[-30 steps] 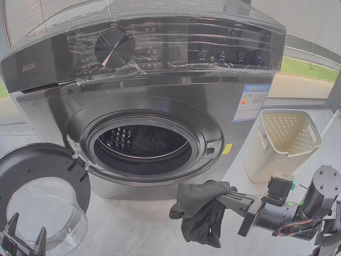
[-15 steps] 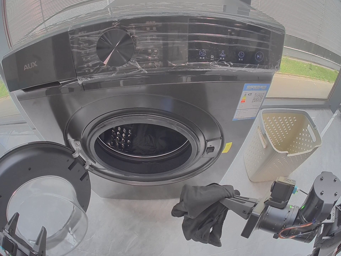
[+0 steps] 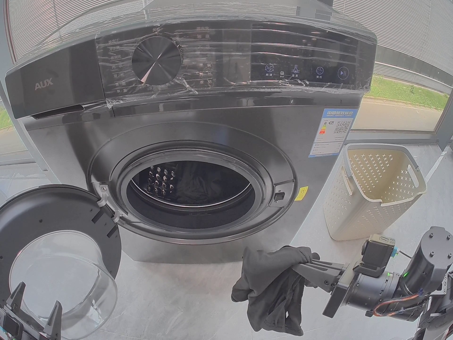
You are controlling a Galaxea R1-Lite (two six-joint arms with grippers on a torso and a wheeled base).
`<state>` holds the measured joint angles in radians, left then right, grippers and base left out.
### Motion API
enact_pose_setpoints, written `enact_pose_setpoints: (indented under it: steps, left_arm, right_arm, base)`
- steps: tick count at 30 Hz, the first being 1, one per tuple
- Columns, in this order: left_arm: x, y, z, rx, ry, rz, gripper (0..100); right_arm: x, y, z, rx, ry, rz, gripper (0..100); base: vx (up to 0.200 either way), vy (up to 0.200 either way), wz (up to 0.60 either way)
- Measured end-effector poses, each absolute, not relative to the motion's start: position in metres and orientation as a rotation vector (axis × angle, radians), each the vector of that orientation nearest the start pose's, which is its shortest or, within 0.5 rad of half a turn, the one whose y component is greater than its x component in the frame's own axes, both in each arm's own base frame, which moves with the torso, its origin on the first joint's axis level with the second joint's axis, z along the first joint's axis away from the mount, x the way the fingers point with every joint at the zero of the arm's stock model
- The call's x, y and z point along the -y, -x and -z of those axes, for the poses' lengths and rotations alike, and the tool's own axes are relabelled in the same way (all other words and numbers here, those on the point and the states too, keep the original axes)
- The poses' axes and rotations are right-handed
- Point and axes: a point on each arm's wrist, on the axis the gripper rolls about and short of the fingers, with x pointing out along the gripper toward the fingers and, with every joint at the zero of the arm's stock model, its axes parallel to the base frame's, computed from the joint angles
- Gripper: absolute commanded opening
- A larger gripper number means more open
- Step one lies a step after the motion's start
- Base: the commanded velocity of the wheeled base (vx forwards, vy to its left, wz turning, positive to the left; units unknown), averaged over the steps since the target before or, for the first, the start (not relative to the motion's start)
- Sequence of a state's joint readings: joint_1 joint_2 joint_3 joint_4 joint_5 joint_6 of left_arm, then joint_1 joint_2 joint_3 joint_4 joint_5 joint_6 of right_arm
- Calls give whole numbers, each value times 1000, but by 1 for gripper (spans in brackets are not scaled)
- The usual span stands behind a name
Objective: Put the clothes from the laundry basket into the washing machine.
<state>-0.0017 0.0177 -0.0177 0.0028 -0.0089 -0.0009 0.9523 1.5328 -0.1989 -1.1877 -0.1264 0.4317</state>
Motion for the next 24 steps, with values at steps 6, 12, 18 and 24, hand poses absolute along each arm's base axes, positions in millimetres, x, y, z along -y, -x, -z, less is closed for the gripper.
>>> enact_pose_setpoints:
  steps: [6, 12, 18, 24]
  left_arm:
    - [0, 23, -80, -3, 17, -1, 100]
    - [0, 23, -80, -3, 16, -3, 100]
    - [0, 23, -80, -4, 0, -1, 100]
    - [0, 23, -80, -4, 2, 5, 100]
  right_arm:
    - [-164, -125, -142, -252, -312, -798, 0]
    - [-159, -132, -144, -234, -321, -763, 0]
    - [-153, -137, -142, -244, -329, -724, 0]
    - [-141, -140, -136, -256, -321, -672, 0]
  base:
    - [0, 0, 0]
    - [0, 0, 0]
    - [0, 0, 0]
    - [0, 0, 0]
